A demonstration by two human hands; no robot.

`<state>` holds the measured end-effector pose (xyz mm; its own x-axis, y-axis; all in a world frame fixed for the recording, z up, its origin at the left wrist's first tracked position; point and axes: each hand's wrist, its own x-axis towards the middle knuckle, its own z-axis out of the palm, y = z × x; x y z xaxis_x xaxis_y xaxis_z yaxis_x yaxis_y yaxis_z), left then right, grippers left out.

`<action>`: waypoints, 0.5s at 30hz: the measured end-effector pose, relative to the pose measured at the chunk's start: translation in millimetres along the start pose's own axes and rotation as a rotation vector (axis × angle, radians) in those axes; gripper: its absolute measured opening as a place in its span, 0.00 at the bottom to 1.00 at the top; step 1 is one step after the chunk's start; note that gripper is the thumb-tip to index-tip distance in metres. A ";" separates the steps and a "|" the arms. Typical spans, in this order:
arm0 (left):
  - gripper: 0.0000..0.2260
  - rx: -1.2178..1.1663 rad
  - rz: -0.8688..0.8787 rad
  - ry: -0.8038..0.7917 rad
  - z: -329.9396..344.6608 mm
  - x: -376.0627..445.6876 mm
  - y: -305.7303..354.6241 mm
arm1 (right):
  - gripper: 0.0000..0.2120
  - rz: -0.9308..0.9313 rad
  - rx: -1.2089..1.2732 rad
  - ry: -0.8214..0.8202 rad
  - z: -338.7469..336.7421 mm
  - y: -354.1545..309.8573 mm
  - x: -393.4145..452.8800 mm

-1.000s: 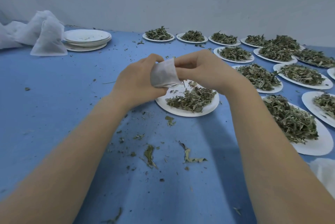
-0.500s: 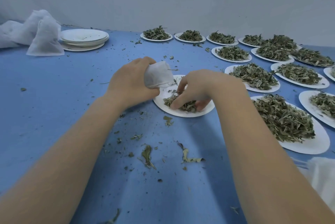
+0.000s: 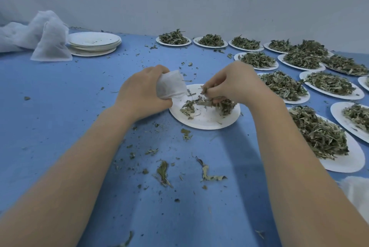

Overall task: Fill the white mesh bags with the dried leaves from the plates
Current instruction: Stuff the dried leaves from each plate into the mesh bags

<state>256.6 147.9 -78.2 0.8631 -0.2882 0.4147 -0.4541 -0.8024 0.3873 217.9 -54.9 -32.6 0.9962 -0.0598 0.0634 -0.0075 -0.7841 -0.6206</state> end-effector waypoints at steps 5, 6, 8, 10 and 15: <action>0.25 0.001 0.059 -0.019 2.4 -1.7 7.4 | 0.07 -0.133 0.020 0.074 -0.9 -10.3 -0.5; 0.25 -0.002 0.075 -0.011 3.1 -2.2 9.8 | 0.07 -0.173 -0.009 0.074 2.5 -14.3 -0.2; 0.25 -0.016 0.087 0.010 4.7 -2.7 14.4 | 0.05 -0.247 -0.038 0.077 9.6 -21.7 -0.8; 0.24 -0.052 0.075 0.031 6.4 -3.1 17.7 | 0.05 -0.303 -0.013 0.074 14.2 -25.4 -2.5; 0.23 -0.190 0.012 0.095 7.0 -2.8 18.7 | 0.13 -0.337 0.158 -0.103 6.6 -21.7 -9.1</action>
<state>247.2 130.1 -77.9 0.8369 -0.2393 0.4923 -0.5054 -0.6833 0.5269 209.5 -33.3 -24.9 0.9440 0.2536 0.2110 0.3275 -0.6437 -0.6917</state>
